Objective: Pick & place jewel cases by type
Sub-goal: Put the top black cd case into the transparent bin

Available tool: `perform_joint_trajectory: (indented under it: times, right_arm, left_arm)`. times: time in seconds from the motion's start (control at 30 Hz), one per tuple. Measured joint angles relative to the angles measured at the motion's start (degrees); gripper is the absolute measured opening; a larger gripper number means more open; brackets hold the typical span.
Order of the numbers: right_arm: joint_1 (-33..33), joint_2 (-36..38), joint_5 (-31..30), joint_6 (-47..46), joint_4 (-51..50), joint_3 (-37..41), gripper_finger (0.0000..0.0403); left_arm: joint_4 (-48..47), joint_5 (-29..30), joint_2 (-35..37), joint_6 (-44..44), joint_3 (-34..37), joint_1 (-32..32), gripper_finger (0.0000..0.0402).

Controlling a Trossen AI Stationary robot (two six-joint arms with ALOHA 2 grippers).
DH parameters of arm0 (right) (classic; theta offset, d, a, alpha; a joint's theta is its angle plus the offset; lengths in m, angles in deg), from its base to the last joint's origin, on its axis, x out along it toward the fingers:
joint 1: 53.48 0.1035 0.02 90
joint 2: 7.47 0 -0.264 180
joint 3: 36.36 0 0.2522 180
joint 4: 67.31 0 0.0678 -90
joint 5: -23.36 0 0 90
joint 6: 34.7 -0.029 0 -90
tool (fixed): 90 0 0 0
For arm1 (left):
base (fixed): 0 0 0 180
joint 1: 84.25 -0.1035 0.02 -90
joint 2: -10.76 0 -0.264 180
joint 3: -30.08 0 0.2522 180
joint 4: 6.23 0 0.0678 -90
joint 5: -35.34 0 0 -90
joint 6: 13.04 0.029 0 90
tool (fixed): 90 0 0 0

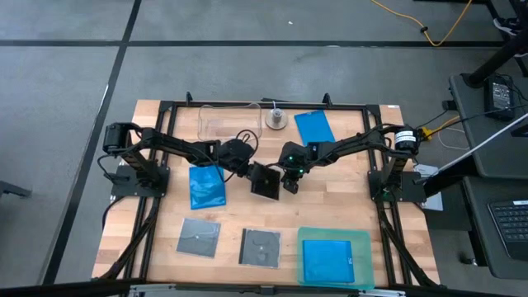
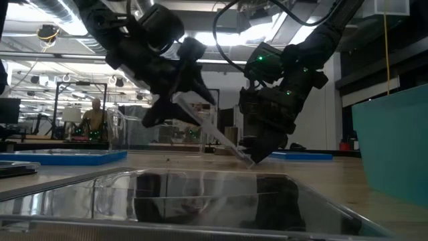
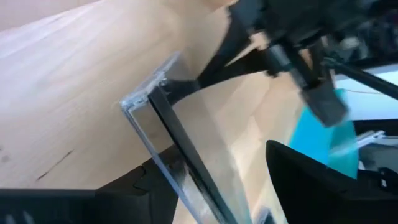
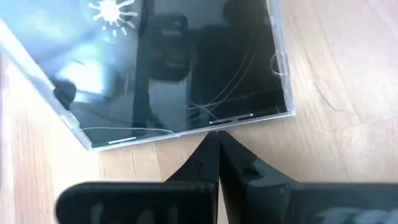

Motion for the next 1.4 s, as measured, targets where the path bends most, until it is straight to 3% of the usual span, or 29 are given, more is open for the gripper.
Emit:
perform_joint_trajectory:
  times: [0.37,0.73,0.97,1.4]
  right_arm:
    - [0.1,0.6,-1.7,0.1,0.0,0.0,0.0005]
    - [-1.1,5.9,-10.3,0.5,-5.8,0.3,0.0005]
    - [-2.5,15.9,-16.4,2.0,-14.3,0.2,0.0005]
    - [-3.2,37.4,-27.1,1.9,-14.1,0.1,0.0006]
  left_arm:
    - [-0.6,-0.3,0.0,-0.4,0.0,0.2,0.0136]
    - [-0.2,-1.4,2.2,1.7,0.0,-0.3,0.0062]
    - [-0.4,-4.9,9.0,6.4,0.0,-2.6,0.0026]
    - [-3.0,-4.0,23.6,20.5,0.0,-6.3,0.0024]
